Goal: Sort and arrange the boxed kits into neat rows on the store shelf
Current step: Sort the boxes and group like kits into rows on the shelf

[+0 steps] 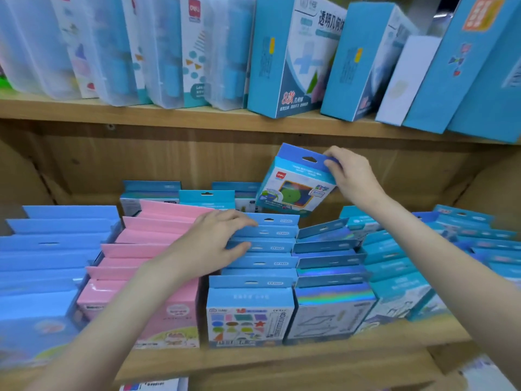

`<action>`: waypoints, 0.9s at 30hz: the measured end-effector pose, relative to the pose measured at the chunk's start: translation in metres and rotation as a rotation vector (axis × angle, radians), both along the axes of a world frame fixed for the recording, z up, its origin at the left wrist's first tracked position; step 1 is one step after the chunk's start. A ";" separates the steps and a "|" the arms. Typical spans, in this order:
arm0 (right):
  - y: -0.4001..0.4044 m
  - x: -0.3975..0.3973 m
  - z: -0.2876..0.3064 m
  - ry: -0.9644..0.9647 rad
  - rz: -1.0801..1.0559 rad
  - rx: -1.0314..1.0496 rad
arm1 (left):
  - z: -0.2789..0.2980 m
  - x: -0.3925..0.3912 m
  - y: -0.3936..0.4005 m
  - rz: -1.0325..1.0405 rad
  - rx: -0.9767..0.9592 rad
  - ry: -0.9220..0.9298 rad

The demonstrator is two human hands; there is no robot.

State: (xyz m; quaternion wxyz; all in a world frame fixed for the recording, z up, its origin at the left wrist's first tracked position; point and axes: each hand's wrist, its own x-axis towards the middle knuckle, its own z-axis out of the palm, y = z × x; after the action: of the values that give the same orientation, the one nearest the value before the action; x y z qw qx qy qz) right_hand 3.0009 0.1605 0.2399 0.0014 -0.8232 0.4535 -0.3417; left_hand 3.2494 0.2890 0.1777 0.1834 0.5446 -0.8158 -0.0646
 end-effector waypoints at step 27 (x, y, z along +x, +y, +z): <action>0.048 -0.201 0.022 -0.261 -0.301 -0.298 | 0.030 -0.126 -0.017 -0.203 0.063 -0.035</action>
State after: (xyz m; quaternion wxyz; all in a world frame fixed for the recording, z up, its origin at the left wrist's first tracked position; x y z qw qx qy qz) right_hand 2.8001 0.2087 0.2622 -0.1121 -0.6864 0.5115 -0.5046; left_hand 3.1233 0.2718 0.2077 0.1444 0.4656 -0.8675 -0.0987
